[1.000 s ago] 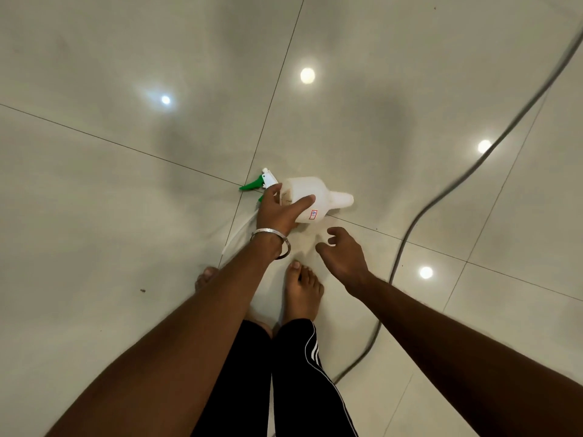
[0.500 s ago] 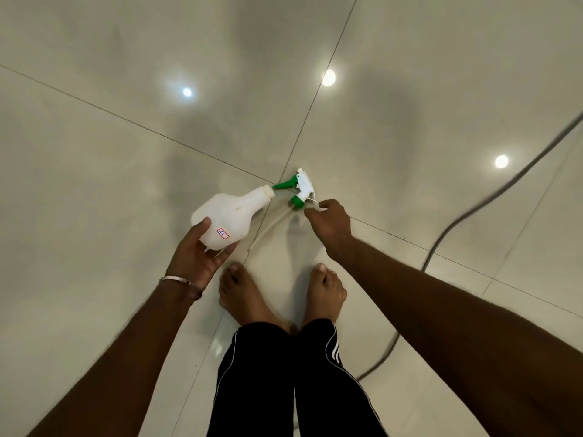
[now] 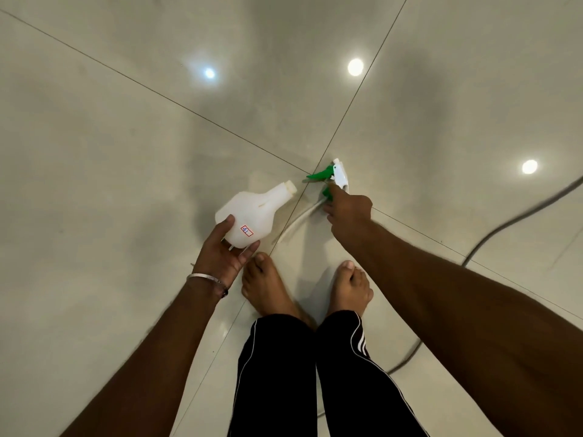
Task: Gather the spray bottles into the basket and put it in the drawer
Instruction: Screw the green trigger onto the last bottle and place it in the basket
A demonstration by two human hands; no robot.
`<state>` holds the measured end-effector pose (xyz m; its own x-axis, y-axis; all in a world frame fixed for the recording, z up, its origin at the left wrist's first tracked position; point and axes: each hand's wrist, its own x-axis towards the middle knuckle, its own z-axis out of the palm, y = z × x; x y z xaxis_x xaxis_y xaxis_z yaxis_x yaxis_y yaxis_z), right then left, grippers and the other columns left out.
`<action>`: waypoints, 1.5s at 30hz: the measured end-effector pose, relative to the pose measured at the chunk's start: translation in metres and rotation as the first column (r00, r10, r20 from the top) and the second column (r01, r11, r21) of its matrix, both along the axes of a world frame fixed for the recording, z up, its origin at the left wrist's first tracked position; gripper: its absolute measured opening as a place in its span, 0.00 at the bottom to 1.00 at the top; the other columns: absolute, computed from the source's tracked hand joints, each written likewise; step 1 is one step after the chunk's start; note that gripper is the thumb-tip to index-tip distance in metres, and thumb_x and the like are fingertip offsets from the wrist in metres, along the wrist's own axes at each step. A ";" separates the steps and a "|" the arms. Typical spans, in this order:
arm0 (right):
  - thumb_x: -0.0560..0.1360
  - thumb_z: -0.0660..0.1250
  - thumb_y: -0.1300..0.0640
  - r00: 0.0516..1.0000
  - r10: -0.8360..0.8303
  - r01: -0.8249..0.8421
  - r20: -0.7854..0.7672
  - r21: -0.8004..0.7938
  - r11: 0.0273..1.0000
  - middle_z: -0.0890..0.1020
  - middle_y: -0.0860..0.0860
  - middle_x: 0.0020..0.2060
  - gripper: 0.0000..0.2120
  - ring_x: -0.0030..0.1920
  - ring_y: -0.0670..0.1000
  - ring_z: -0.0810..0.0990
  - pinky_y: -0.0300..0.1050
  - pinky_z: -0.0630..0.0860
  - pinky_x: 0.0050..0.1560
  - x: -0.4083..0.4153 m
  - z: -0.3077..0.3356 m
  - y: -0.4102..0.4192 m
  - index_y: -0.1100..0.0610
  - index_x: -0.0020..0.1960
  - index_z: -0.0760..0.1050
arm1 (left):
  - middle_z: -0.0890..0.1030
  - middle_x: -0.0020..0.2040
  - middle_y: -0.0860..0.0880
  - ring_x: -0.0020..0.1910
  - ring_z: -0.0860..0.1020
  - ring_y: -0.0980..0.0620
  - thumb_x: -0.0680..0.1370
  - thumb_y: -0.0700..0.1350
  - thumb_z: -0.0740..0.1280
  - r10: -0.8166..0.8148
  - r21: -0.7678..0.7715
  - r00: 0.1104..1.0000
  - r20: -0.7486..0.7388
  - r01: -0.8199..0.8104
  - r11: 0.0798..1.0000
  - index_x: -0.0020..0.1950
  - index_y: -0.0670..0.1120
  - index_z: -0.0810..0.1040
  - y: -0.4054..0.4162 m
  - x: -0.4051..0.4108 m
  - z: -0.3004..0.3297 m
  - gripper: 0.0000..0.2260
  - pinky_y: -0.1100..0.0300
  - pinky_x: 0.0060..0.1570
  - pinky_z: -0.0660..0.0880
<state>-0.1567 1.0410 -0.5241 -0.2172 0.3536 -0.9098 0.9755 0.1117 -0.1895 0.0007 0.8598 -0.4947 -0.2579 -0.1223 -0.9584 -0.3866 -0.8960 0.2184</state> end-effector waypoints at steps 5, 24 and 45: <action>0.74 0.73 0.58 0.941 -0.288 0.283 -0.177 -0.049 0.958 0.85 0.60 0.44 0.18 0.45 0.56 0.87 0.52 0.85 0.47 -0.023 0.027 0.006 0.67 0.59 0.76 | 0.84 0.48 0.46 0.52 0.81 0.45 0.75 0.46 0.69 0.002 -0.004 1.000 0.016 -0.002 1.000 0.54 0.46 0.79 0.005 0.000 0.006 0.10 0.48 0.53 0.79; 0.75 0.73 0.60 0.796 -0.474 0.454 -0.377 -0.149 0.879 0.83 0.58 0.33 0.08 0.35 0.54 0.85 0.47 0.85 0.41 -0.064 0.075 0.028 0.64 0.41 0.79 | 0.81 0.53 0.43 0.56 0.80 0.42 0.75 0.47 0.68 -0.024 0.009 0.999 0.034 0.023 1.000 0.57 0.45 0.76 0.015 -0.025 0.026 0.12 0.49 0.51 0.81; 0.75 0.73 0.58 0.883 -0.372 0.301 -0.288 -0.261 0.917 0.85 0.58 0.42 0.06 0.41 0.54 0.86 0.49 0.84 0.48 -0.004 0.069 -0.007 0.61 0.44 0.80 | 0.86 0.47 0.47 0.49 0.84 0.47 0.69 0.47 0.72 -0.029 0.065 0.999 -0.046 0.032 0.997 0.54 0.48 0.79 0.040 -0.036 0.026 0.14 0.48 0.46 0.81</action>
